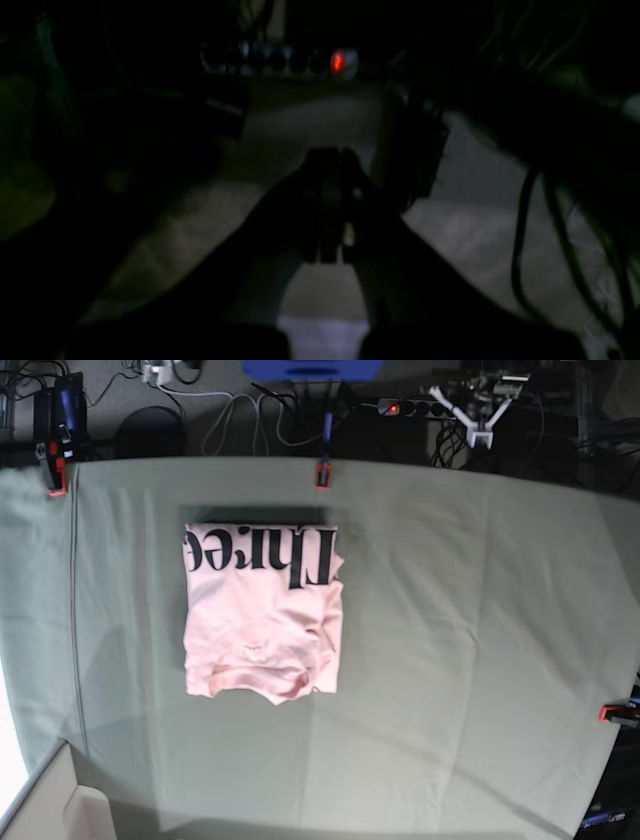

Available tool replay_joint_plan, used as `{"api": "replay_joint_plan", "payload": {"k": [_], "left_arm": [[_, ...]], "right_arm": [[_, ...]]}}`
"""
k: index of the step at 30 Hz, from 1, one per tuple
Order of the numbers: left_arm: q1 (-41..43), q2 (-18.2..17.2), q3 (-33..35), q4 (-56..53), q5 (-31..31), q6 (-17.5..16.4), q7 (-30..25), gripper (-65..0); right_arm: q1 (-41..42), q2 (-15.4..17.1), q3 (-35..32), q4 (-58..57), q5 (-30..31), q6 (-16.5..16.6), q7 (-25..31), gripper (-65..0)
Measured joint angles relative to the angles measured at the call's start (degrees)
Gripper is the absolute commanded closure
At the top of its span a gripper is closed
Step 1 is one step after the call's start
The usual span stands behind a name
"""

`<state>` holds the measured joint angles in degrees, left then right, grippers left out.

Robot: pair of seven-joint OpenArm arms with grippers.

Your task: Layout the t-shirt on the table in an organized manner, then fold the t-shirt properly

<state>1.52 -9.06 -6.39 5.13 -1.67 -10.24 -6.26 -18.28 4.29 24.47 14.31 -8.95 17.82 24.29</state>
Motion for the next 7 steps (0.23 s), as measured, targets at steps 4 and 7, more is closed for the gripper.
{"api": "replay_joint_plan", "payload": {"k": [4,7], "left_arm": [[-0.3,1.9,0.5,0.0,0.5,3.6,0.0,-0.2],[-0.2,2.1,0.5,-0.2,0.5,4.7,0.2,-0.2]], "right_arm": [[3.1,0.2,-8.6,-5.0,0.1,-20.0,0.5,0.0],[5.1,-0.7,-15.2,-7.2,-0.4,-29.9,1.0,0.0]]}}
